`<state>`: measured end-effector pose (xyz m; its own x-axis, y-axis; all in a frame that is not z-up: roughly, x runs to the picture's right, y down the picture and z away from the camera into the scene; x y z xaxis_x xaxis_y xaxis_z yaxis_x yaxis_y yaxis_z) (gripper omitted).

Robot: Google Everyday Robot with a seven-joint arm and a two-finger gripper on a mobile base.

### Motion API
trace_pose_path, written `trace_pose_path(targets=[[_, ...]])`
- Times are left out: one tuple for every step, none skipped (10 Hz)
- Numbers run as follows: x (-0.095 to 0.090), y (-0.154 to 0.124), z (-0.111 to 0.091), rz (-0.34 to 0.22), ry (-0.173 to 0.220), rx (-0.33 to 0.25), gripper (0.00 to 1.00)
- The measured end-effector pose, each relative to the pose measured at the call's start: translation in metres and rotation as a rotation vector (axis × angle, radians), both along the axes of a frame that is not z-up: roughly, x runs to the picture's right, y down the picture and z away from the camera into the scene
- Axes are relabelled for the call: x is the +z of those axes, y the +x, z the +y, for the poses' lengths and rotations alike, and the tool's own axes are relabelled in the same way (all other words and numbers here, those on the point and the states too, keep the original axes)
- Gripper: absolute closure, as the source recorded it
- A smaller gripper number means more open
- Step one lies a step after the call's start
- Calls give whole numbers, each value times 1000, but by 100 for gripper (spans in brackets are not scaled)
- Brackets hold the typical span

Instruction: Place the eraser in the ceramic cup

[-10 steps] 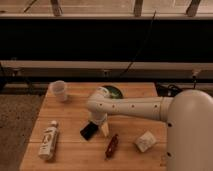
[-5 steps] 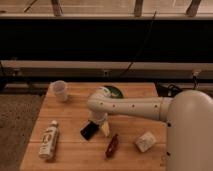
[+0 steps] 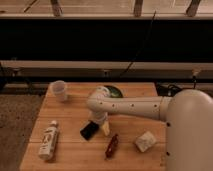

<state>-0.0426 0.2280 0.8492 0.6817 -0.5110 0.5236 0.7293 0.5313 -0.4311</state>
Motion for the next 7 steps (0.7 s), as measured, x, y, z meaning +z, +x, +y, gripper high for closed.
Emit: trace_pose_path(targets=[[-1,-2,0,-2,-1,-6,20],[-2,-4,-1,-5,-2,-9,20],[-2,-5,-1,-8,-4,-13,20],[-3,-6,-1,-12,-5,-16,20],[-4,-8,-2,-17,-3,-20,25],[-6,-9,-2,-18,-3,-26,32],[-7,-10,-3,-23,-1,-27,40]])
